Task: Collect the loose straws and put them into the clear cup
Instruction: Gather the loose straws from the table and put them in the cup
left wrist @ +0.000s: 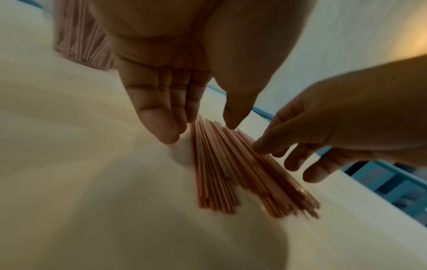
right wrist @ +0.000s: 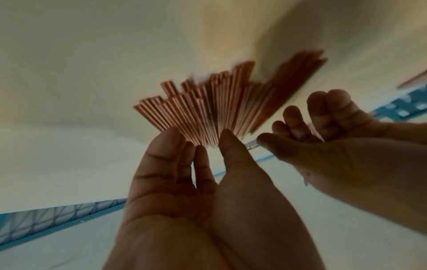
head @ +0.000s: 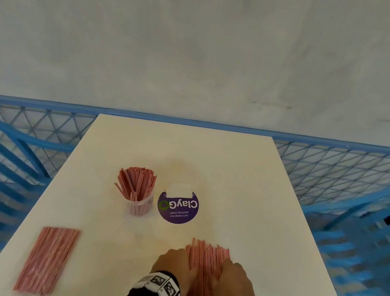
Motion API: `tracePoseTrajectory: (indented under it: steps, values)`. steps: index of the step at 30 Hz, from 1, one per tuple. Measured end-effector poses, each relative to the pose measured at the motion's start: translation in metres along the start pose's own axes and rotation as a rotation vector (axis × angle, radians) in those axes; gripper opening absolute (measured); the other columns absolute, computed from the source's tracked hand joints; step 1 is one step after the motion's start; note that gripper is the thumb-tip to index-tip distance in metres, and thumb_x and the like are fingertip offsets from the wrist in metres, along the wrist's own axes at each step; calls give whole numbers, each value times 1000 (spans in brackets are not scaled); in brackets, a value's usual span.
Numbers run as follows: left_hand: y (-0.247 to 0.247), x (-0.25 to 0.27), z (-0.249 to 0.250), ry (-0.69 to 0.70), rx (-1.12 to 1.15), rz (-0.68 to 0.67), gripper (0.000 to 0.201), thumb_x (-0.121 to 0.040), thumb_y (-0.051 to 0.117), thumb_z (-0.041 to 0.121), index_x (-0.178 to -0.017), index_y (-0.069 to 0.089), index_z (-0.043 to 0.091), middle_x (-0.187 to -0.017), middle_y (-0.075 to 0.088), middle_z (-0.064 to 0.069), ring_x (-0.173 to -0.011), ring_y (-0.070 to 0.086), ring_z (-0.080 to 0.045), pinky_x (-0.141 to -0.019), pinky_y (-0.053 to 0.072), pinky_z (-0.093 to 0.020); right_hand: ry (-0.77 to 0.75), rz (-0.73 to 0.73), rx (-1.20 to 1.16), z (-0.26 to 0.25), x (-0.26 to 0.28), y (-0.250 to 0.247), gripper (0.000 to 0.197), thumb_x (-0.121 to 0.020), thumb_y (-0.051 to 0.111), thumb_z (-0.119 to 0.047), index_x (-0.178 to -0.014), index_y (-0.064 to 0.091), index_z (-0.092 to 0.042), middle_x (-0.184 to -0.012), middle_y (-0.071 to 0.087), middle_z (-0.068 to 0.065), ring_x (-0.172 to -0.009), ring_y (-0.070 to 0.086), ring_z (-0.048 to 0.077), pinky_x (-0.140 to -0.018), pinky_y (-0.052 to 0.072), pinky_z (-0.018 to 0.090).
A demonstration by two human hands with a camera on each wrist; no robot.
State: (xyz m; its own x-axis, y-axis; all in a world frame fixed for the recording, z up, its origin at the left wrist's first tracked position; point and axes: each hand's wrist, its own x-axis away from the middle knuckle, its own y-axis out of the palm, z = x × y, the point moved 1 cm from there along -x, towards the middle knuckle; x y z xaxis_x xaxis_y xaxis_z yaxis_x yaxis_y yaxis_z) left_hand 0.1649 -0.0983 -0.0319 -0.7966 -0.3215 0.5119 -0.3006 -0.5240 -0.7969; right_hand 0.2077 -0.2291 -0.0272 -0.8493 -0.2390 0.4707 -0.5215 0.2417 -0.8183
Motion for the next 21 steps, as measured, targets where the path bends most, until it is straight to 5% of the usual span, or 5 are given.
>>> tracePoseTrajectory:
  steps: [5,10,21]
  values:
    - [9,-13,11,-29,-27,-39,26,-92,50,25,-102,67,9,-110,70,-12,-102,66,-32,-83,51,-33,33,-25,-8,0,-13,8,26,-94,41,-29,-114,51,-15,-118,54,6,-108,59,25,-90,46,30]
    - [1,-21,22,-135,-36,-72,31,-92,45,8,-119,61,5,-123,65,-14,-113,62,-31,-92,49,-33,85,-71,4,-3,-25,8,24,-93,38,-17,-109,56,-13,-117,61,6,-105,62,23,-89,51,29]
    - [7,-23,29,-178,35,-62,38,-99,33,10,-131,53,5,-139,53,-12,-129,50,-26,-104,39,-28,133,-50,-33,-1,-30,13,27,-92,35,-16,-110,55,-12,-119,59,6,-108,60,24,-89,47,29]
